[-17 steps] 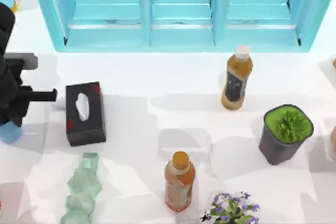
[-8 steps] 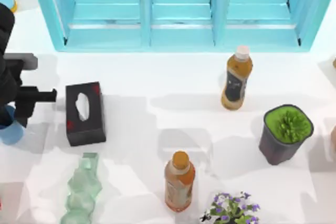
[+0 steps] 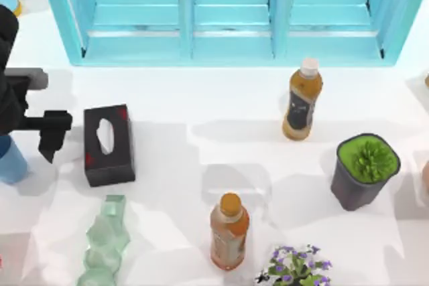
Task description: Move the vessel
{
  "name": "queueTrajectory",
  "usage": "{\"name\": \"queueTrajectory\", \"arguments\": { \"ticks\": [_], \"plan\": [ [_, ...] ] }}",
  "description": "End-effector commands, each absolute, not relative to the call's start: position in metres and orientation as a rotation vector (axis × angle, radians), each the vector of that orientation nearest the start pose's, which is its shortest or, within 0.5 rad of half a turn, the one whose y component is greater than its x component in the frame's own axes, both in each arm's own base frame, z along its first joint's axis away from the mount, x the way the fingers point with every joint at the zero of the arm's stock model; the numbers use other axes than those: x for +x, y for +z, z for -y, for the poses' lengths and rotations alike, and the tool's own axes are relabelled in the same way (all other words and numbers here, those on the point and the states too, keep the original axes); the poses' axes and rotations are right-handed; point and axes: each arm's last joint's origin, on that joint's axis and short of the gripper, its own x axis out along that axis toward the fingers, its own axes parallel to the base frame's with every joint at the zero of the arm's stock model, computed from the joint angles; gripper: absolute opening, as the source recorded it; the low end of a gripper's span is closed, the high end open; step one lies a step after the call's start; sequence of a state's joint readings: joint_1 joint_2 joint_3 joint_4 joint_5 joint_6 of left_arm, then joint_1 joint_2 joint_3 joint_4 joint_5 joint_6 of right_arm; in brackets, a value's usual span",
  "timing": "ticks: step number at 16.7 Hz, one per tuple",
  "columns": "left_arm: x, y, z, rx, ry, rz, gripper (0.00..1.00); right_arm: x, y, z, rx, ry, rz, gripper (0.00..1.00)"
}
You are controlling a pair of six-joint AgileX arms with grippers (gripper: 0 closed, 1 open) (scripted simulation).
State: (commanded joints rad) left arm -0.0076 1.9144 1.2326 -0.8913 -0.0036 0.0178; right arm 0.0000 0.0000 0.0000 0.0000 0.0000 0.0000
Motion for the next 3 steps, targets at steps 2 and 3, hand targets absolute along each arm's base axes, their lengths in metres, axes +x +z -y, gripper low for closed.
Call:
{"name": "queueTrajectory", "arguments": {
  "ticks": [2, 3],
  "plan": [
    [0.3425, 0.1414, 0.0001, 0.019, -0.012, -1.573, 1.00, 0.1057, 0.1600, 0.0012, 0.000, 0.000, 0.000, 1.00],
    [0.3425, 0.1414, 0.0001, 0.019, -0.012, -1.573, 1.00, 0.1057, 0.1600, 0.0012, 0.000, 0.000, 0.000, 1.00]
  ]
}}
